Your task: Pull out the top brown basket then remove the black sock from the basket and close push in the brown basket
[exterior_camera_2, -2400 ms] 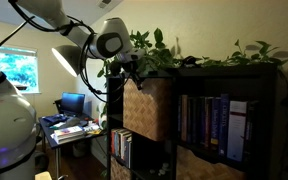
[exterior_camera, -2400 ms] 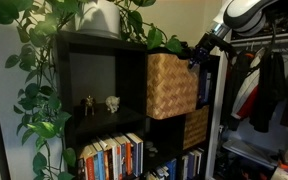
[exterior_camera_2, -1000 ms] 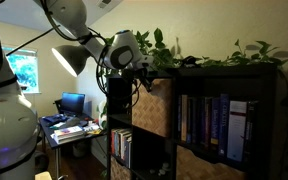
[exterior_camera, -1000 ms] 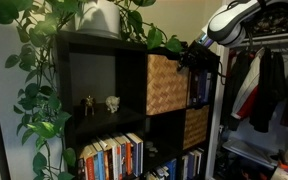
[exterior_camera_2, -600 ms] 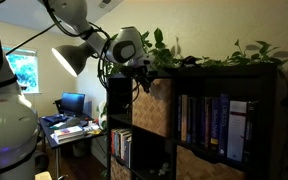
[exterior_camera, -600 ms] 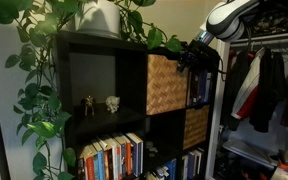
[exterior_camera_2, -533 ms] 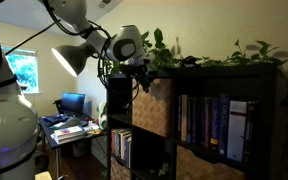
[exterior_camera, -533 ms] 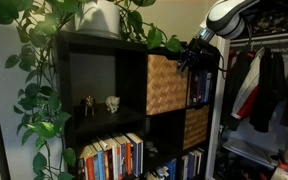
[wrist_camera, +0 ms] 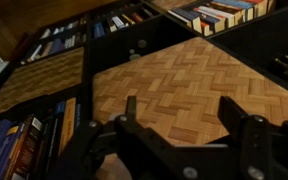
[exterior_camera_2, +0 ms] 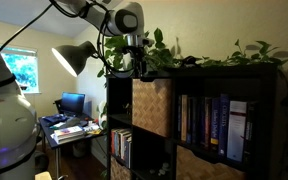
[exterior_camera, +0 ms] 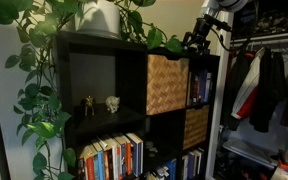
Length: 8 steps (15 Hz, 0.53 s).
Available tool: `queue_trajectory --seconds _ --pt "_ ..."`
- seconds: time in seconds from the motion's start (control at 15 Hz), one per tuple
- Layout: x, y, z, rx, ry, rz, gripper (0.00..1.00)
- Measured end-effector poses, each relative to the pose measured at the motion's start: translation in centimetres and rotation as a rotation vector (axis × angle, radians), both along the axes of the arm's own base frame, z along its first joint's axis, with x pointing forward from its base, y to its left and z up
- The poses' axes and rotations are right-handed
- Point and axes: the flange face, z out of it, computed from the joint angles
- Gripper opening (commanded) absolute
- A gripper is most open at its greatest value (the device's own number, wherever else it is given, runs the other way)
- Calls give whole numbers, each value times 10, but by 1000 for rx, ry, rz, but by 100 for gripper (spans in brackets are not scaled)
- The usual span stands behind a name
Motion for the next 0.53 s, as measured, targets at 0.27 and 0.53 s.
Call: queue_trajectory --seconds 0.27,0.53 --pt "-14 4 18 -10 120 23 100" --pt "-23 5 19 -13 200 37 100"
